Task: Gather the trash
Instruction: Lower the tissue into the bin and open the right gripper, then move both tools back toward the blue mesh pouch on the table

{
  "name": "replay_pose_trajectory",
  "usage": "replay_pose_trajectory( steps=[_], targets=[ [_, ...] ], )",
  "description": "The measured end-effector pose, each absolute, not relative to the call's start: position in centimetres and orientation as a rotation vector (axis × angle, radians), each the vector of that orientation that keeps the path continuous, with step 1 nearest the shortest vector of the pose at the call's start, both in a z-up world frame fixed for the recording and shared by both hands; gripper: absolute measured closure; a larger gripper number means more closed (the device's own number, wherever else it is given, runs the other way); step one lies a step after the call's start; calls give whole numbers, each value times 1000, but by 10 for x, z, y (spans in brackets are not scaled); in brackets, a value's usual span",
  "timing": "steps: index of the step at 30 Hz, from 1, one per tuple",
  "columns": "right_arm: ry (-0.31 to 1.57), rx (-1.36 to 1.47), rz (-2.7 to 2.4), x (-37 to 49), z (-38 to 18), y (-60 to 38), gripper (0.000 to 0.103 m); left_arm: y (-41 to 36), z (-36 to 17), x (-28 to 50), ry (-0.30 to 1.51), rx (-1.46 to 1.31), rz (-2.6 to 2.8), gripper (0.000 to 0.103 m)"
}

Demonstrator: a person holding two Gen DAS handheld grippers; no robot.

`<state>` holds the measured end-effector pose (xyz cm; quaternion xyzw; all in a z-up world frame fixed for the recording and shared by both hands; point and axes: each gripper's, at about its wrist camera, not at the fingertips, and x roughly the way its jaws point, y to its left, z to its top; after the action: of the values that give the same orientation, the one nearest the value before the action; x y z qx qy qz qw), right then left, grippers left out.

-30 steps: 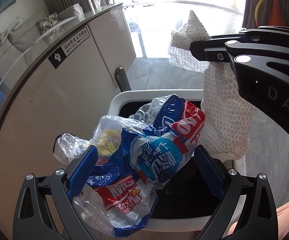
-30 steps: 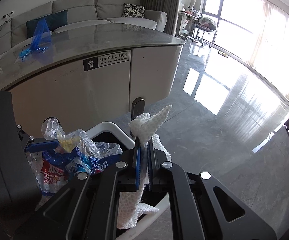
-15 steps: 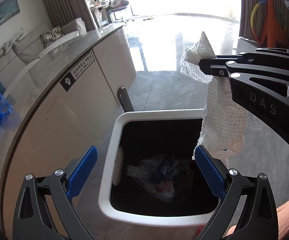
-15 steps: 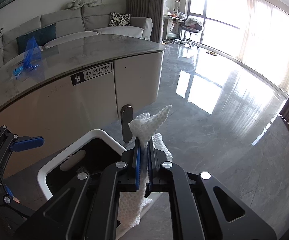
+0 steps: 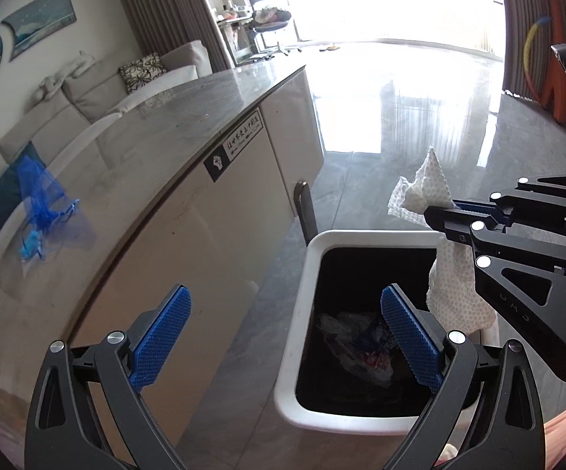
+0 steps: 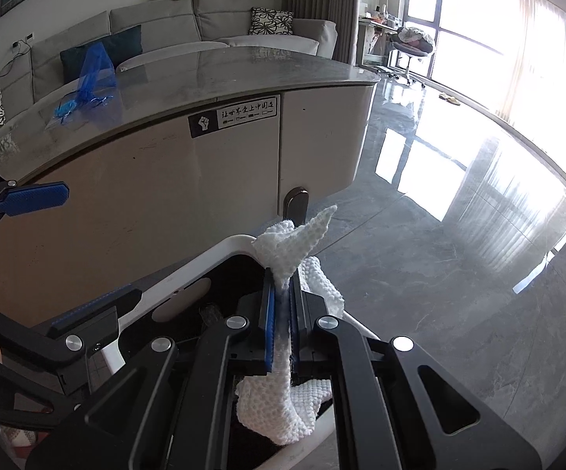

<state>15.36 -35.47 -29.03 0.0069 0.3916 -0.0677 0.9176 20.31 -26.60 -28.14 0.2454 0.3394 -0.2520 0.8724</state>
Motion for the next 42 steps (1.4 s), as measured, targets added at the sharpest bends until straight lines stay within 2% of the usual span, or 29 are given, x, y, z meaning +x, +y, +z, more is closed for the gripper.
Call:
replay_pose_trajectory(
  steps=[19,20,21,22,23,31,42],
  targets=[
    [966,-103,-47,177,-339,-321,94,-246,-279,227,708,494,-471,5],
    [983,-105,-40,178,-343,-320,75,-247,-279,227,708,493,-470,5],
    [1000,-100,-31,179,-347,-320,32,-247,-280,226,711,492,-469,5],
    [997,-106,-36,180,-349,-319,11,-247,-280,227,714,490,-468,6],
    [982,-122,-49,179,-349,-318,5,-247,-280,227,716,488,-469,6],
    [974,-167,-104,180,-349,-325,5,-244,-276,226,707,487,-457,6],
    [729,-149,-160,167,-276,-318,5,-208,-243,229,657,435,-409,6]
  ],
)
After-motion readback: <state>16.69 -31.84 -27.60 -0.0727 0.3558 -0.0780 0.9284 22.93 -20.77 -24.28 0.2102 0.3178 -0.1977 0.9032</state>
